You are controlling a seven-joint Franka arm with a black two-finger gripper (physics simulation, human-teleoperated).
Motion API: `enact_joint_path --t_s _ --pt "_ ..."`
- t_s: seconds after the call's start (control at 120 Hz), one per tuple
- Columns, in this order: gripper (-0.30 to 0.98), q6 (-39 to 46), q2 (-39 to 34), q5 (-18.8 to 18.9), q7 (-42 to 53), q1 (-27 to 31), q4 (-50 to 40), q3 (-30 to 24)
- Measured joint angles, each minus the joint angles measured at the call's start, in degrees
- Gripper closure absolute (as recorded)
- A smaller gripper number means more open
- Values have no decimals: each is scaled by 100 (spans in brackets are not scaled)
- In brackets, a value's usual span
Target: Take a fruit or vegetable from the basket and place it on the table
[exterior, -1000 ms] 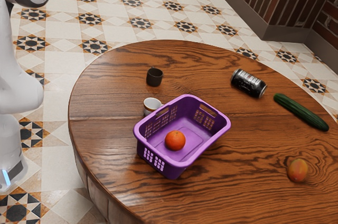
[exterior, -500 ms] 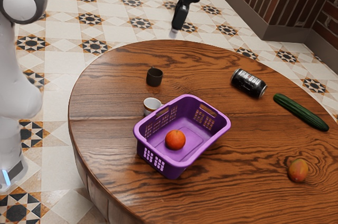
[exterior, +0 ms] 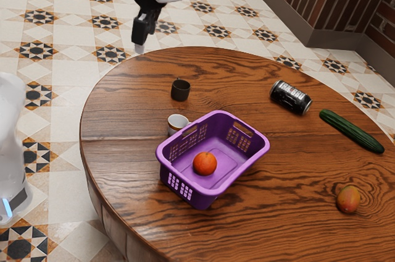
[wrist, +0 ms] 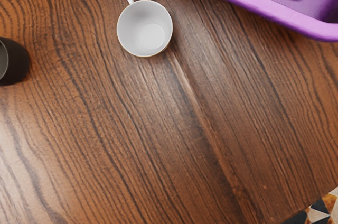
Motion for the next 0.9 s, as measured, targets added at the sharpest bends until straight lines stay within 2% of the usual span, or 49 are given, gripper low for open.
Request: enact_joint_path --t_s 0.125,0.233,0.367,0.642,0.75,0.9 --pt "2 1539 -45 155 -142 -301 -1058 1093" --pt "2 2599 -48 266 -241 -518 -1193 1508" --pt "2 3341 189 331 -343 -1376 -1164 2010" --pt "2 3811 442 361 -497 -3153 -1190 2011" --pt "2 3683 786 359 -543 -3443 -1187 2046" --pt "2 3548 1460 356 -596 -4077 -1093 2622"
